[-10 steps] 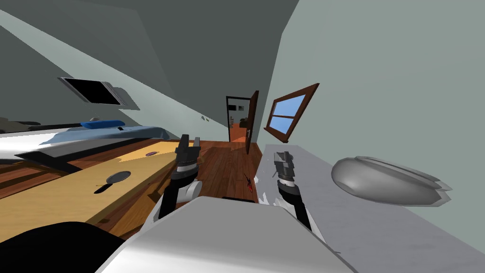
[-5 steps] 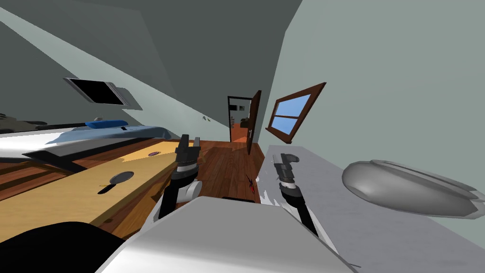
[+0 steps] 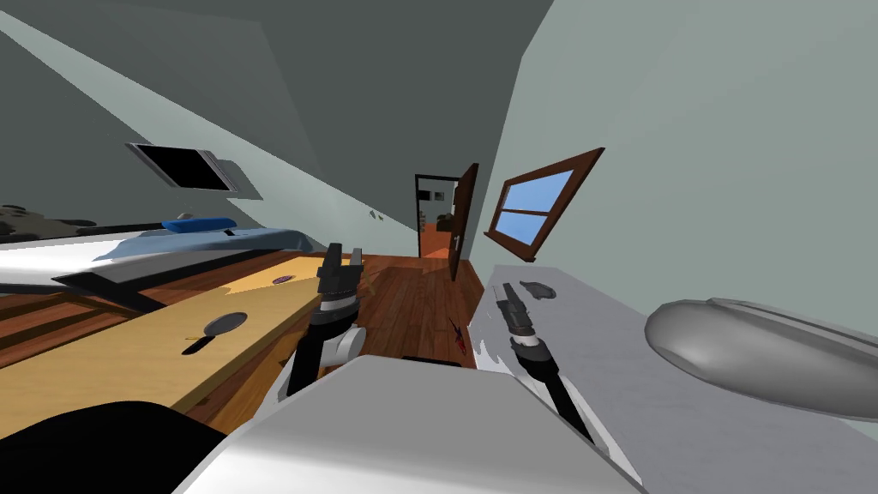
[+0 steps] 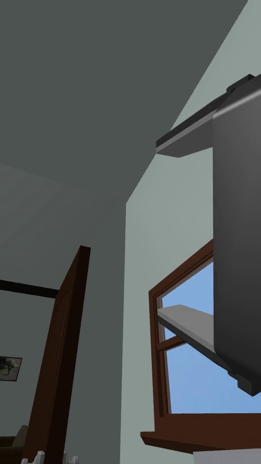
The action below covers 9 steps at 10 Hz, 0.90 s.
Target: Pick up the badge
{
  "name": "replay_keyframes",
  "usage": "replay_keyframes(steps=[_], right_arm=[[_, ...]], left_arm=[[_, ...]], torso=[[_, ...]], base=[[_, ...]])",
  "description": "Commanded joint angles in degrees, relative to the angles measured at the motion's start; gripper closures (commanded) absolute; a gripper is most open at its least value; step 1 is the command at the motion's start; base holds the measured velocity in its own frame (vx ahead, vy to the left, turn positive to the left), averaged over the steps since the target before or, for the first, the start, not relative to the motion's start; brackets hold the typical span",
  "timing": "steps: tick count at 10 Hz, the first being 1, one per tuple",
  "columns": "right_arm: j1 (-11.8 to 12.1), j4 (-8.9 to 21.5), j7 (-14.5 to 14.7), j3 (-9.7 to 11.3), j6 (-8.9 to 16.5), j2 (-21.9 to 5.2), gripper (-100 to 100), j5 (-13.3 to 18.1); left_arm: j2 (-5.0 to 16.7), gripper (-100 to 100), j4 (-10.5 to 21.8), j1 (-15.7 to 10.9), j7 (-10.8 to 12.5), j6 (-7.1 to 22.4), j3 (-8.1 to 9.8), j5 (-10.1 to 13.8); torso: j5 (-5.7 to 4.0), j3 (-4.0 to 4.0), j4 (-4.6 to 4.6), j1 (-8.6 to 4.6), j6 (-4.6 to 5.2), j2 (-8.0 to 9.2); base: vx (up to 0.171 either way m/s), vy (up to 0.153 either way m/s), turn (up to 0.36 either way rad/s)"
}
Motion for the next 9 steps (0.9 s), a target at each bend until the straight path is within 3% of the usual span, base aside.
replay_keyframes(steps=[1, 6, 7, 8, 9], right_arm=[[0.84, 1.55, 0.08, -0.40, -1.02, -2.86, -100, 0.77], [2.12, 5.39, 0.17, -1.11, -3.26, -11.48, -100, 2.29], [2.12, 5.39, 0.17, -1.11, -3.26, -12.05, -100, 2.29], [2.85, 7.51, 0.22, -1.44, -4.45, -14.30, -100, 3.13], [2.85, 7.51, 0.22, -1.44, -4.45, -15.80, -100, 3.13]], left_arm=[[0.00, 0, 0.00, 0.00, 0.00, 0.00, 0.00, 0.00], [0.00, 0, 0.00, 0.00, 0.00, 0.00, 0.00, 0.00], [0.00, 0, 0.00, 0.00, 0.00, 0.00, 0.00, 0.00], [0.01, 0, 0.00, 0.00, 0.00, 0.00, 0.00, 0.00], [0.00, 0, 0.00, 0.00, 0.00, 0.00, 0.00, 0.00]], torso=[[0.00, 0.00, 0.00, 0.00, 0.00, 0.00], [0.00, -0.01, 0.00, 0.03, 0.00, -0.02], [0.00, -0.01, 0.00, -0.04, 0.00, -0.01], [-0.04, 0.05, 0.02, -0.21, 0.00, 0.09], [-0.05, 0.04, 0.01, -0.17, 0.00, 0.06]], base=[[0.053, 0.109, 0.035], [0.044, 0.094, 0.021], [0.013, 0.029, -0.005], [0.033, 0.055, 0.047], [0.036, 0.063, 0.015]])
